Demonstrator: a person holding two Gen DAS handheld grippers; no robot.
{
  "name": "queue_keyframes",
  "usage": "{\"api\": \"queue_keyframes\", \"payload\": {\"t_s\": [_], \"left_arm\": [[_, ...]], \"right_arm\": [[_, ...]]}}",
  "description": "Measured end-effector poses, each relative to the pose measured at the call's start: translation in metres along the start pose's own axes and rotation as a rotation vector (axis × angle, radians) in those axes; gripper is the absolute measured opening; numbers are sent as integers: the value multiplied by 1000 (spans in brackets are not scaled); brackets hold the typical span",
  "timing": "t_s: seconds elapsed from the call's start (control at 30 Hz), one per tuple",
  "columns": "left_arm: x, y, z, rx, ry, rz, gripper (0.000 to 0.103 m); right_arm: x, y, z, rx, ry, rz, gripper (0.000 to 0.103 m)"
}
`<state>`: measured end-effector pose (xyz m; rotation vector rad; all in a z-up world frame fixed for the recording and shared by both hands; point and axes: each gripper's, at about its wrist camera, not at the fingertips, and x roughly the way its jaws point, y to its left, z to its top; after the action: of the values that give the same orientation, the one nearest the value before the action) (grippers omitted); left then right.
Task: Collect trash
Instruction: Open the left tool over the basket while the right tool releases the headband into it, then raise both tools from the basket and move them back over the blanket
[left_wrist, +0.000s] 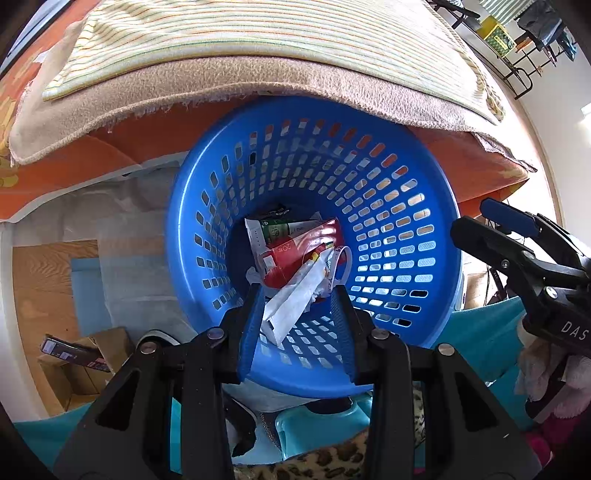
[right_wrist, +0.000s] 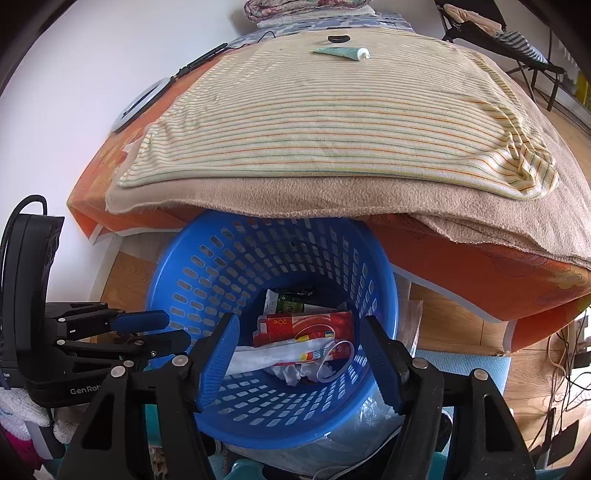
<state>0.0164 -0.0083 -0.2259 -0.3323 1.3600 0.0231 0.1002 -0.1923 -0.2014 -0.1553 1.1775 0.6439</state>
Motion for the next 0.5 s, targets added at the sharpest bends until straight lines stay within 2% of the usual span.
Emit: {"api": "queue_keyframes", "payload": {"t_s": [0.13,0.33,0.5], "left_arm": [[0,0,1,0,-2,1,37],[-5,-1,4,9,-15,10,37],[-14,-1,9,16,-37,12,37]], "right_arm": [[0,-2,1,4,5,-26,83],[5,3,3,-34,31,-68,84],[4,9,5,-94,16,-105,87]]}}
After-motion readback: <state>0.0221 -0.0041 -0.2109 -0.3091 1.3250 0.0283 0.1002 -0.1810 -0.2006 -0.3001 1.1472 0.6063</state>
